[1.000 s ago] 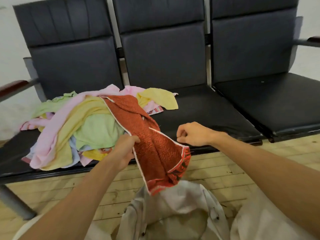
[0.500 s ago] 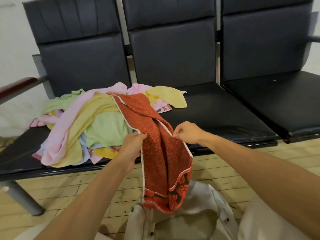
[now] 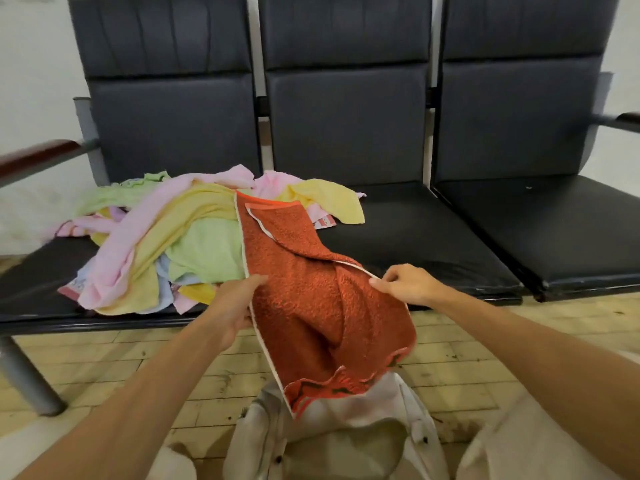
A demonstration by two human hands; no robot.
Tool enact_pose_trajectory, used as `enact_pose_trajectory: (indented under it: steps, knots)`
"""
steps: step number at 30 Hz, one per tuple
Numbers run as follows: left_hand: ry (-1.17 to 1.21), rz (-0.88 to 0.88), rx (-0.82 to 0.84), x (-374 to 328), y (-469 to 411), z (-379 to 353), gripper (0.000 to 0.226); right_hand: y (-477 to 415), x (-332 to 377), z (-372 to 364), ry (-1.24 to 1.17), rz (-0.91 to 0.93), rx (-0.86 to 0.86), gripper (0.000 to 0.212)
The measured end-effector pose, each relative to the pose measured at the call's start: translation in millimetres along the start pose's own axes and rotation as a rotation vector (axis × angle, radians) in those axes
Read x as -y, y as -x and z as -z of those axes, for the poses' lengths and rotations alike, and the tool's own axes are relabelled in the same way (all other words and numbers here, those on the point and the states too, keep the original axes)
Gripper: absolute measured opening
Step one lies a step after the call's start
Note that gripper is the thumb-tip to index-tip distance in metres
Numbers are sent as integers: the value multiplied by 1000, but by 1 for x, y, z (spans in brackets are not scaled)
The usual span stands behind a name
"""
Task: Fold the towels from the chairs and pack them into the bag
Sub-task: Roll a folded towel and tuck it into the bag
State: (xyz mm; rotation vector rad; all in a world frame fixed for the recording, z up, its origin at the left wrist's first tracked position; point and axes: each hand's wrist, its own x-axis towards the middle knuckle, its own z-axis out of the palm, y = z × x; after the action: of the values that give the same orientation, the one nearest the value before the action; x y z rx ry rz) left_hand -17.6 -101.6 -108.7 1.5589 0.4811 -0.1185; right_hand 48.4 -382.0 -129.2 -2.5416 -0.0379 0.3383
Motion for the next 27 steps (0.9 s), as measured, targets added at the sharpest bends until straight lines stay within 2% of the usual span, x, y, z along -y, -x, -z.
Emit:
enact_pose_trajectory:
  steps: [2, 4, 7, 11, 16, 18, 20, 23, 25, 27]
  knots:
    - [-14, -5, -1, 3, -3, -5, 23, -4, 10, -10, 170, 72, -75, 44]
    - [-45, -19, 7, 4, -6, -9, 23, -10, 21, -19, 225, 112, -134, 47]
    - [-61, -53, 49, 5, -9, -14, 22, -19, 31, -24, 213, 107, -184, 44]
    - [-38, -116, 63, 3, -10, -15, 17, -27, 28, -14, 114, 49, -165, 27]
    - [88, -197, -54, -10, -14, 7, 20, -13, -7, 20, -10, -52, -245, 29]
    - [148, -209, -96, -15, -15, 22, 27, -5, -21, 31, -160, -86, -286, 29]
    - [200, -193, -112, -19, -15, 32, 29, 0, -27, 38, -445, -127, -287, 26]
    - [255, -160, -69, -20, -8, 33, 22, 2, -29, 40, -769, -162, -317, 24]
    - [262, -146, -38, -21, -3, 31, 19, 7, -27, 42, -953, -114, -266, 24]
    - [236, -140, -1, -23, -2, 32, 19, 15, -22, 45, -1010, -34, -200, 23]
